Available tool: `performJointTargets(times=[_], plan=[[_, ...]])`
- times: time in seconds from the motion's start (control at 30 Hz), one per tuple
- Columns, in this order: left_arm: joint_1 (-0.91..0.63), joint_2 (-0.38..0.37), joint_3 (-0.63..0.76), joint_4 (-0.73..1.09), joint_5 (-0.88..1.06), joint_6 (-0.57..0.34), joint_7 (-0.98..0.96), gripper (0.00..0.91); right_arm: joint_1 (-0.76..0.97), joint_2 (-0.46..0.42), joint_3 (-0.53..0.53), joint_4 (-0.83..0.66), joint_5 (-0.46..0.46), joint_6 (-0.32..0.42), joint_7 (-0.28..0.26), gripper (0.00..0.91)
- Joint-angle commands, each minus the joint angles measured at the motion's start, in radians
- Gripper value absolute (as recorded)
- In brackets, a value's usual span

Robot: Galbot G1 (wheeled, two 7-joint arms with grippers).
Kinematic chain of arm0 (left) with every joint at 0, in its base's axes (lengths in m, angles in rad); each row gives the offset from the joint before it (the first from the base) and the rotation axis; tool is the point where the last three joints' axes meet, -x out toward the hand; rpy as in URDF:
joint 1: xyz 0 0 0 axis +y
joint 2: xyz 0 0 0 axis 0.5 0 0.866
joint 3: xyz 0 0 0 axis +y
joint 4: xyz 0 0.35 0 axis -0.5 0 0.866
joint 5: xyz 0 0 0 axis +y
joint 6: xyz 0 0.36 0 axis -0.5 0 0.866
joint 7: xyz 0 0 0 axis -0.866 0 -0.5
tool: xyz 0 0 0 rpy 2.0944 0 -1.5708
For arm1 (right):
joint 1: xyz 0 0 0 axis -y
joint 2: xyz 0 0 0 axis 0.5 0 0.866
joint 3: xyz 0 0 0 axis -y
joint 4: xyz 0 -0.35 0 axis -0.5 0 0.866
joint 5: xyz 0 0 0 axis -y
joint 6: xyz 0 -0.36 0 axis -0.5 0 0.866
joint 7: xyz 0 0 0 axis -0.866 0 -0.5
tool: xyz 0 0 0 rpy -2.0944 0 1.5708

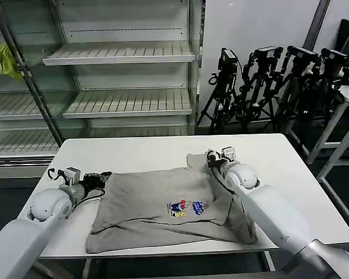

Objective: Fold and organize the clothes.

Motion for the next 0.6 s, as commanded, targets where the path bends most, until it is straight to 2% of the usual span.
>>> performJointTargets(times=[0.03,0.17,0.23,0.33,0.6], plan=[[0.012,0.002,-0.001,0.003,0.012,0.006,-0.001,0.907,-0.001,0.000,0.002,0.003,-0.001,0.000,-0.001,0.000],[0.018,-0.002,0.000,0.004,0.015,0.007,0.001,0.907,-0.004,0.000,0.002,0.006,-0.004,0.002,0.000,0.000],[0.018,-0.004,0.001,0.005,0.017,0.007,0.002,0.867,-0.003,0.001,0.001,0.006,-0.006,0.003,-0.001,0.000],[0.017,-0.006,0.003,0.003,0.017,0.007,0.005,0.907,-0.001,0.002,0.000,0.007,-0.006,0.003,-0.001,0.000],[0.016,0.002,-0.006,-0.003,0.016,0.005,0.005,0.907,-0.004,0.000,0.001,0.010,-0.012,0.007,-0.002,0.000]])
